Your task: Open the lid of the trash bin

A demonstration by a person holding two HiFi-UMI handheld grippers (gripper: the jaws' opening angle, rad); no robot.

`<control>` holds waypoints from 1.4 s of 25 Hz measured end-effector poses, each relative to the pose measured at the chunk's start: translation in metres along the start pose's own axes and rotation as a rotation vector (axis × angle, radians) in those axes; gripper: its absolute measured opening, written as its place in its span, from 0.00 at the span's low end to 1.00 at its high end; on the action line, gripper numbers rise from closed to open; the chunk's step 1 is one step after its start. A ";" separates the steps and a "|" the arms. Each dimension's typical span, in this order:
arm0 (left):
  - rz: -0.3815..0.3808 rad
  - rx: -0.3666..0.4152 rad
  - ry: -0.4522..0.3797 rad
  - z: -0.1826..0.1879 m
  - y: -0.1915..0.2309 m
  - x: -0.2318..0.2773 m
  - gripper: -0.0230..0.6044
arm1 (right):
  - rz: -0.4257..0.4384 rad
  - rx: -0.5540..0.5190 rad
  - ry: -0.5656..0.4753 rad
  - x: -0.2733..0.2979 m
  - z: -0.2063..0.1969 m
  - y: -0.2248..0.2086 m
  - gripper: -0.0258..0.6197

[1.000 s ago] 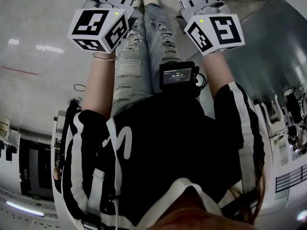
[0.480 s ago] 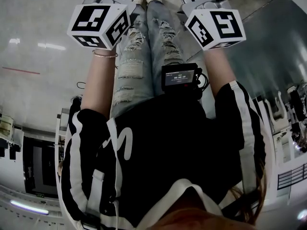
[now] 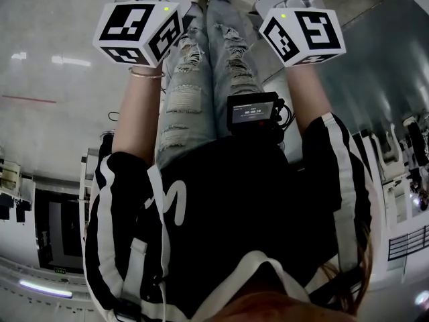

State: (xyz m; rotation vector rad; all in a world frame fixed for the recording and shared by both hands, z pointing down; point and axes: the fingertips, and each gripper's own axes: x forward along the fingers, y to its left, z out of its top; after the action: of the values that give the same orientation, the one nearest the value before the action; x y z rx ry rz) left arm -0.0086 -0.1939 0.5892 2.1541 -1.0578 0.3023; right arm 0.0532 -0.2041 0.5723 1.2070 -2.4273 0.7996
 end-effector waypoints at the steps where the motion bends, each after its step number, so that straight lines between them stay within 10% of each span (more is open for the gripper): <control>1: 0.000 0.000 0.002 -0.002 0.000 0.001 0.05 | -0.002 0.000 0.002 0.000 -0.002 -0.001 0.05; 35: 0.007 -0.029 0.031 -0.026 0.011 0.025 0.05 | -0.077 -0.040 0.200 0.051 -0.095 -0.041 0.05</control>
State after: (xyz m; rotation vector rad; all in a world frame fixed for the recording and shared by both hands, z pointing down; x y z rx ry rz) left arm 0.0012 -0.1953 0.6259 2.1134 -1.0466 0.3210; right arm 0.0585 -0.1985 0.6871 1.1403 -2.2125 0.8036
